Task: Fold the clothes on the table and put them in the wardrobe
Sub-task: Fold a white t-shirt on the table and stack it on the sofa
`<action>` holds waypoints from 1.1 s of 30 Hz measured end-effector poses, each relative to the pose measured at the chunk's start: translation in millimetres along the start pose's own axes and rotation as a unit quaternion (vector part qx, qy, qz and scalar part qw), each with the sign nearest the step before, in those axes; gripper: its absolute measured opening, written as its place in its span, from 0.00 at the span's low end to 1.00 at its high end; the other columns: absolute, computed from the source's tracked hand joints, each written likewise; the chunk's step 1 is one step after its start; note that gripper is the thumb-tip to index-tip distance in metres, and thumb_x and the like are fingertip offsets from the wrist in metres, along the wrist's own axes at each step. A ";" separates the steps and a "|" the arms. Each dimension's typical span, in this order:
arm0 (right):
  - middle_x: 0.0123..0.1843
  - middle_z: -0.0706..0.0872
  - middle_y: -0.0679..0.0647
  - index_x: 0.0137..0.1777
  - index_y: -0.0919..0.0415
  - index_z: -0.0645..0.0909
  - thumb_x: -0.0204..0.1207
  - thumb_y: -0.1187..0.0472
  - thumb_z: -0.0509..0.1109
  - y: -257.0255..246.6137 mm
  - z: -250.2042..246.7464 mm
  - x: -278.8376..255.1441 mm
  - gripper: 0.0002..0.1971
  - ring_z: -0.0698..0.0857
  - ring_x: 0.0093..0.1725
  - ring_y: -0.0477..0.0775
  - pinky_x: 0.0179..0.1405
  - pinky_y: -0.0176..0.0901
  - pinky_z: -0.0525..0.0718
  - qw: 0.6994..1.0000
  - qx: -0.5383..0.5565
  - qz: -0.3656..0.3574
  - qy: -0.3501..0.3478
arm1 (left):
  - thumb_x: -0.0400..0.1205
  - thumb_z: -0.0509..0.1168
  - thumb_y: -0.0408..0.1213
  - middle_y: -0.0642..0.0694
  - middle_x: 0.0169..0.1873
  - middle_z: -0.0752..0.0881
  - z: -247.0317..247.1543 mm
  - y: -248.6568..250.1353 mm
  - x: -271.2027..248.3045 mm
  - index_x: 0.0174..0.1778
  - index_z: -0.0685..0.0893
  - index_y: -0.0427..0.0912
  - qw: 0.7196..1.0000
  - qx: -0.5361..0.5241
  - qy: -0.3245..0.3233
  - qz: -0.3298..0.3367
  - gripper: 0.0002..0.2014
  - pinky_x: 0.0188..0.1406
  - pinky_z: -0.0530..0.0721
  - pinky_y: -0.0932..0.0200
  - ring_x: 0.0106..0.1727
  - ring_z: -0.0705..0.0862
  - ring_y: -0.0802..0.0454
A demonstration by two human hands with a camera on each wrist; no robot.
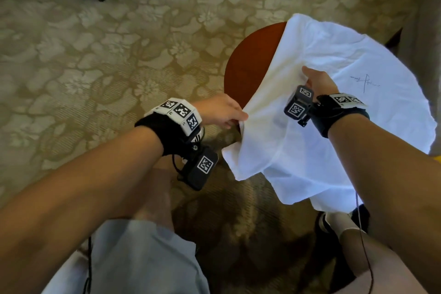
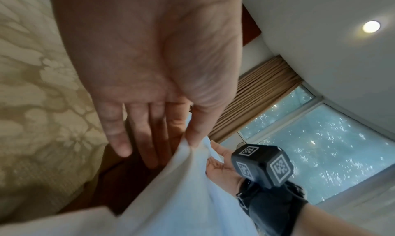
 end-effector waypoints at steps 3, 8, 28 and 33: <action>0.27 0.83 0.47 0.57 0.61 0.86 0.80 0.54 0.72 2.8 -4.1 8.1 0.12 0.83 0.20 0.46 0.19 0.32 0.79 1.000 -0.014 -0.009 0.001 | 0.82 0.68 0.38 0.43 0.51 0.87 18.3 -6.2 -1.3 0.41 0.78 0.40 0.997 -0.062 -0.043 -0.019 0.08 0.67 0.81 0.50 0.57 0.85 0.47; 0.25 0.81 0.50 0.52 0.62 0.84 0.82 0.56 0.69 10.7 -16.6 -7.9 0.09 0.81 0.21 0.49 0.22 0.33 0.80 0.998 -0.005 0.006 -0.058 | 0.78 0.72 0.32 0.39 0.61 0.86 35.4 -13.7 1.1 0.57 0.82 0.37 0.992 -0.071 -0.086 -0.051 0.12 0.70 0.80 0.47 0.62 0.85 0.43; 0.89 0.40 0.54 0.87 0.42 0.52 0.83 0.36 0.58 51.0 5.5 -27.6 0.35 0.38 0.87 0.62 0.83 0.72 0.43 0.757 -0.627 -0.135 -0.124 | 0.70 0.68 0.22 0.36 0.52 0.84 78.1 -61.0 -4.1 0.46 0.79 0.39 0.995 -0.095 0.014 -0.040 0.12 0.61 0.79 0.46 0.59 0.81 0.42; 0.89 0.36 0.58 0.88 0.44 0.49 0.85 0.40 0.59 40.8 10.7 -18.4 0.35 0.35 0.86 0.66 0.82 0.70 0.39 0.781 -0.602 -0.094 -0.135 | 0.76 0.65 0.19 0.43 0.63 0.83 80.7 -79.0 17.6 0.65 0.80 0.37 0.996 -0.044 -0.030 -0.071 0.21 0.66 0.80 0.43 0.65 0.80 0.45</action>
Point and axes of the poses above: each hand's wrist, its own x-axis towards the middle knuckle, its own z-axis out of the palm, y = z × x, the point moved 3 cm from there along x, towards the middle knuckle
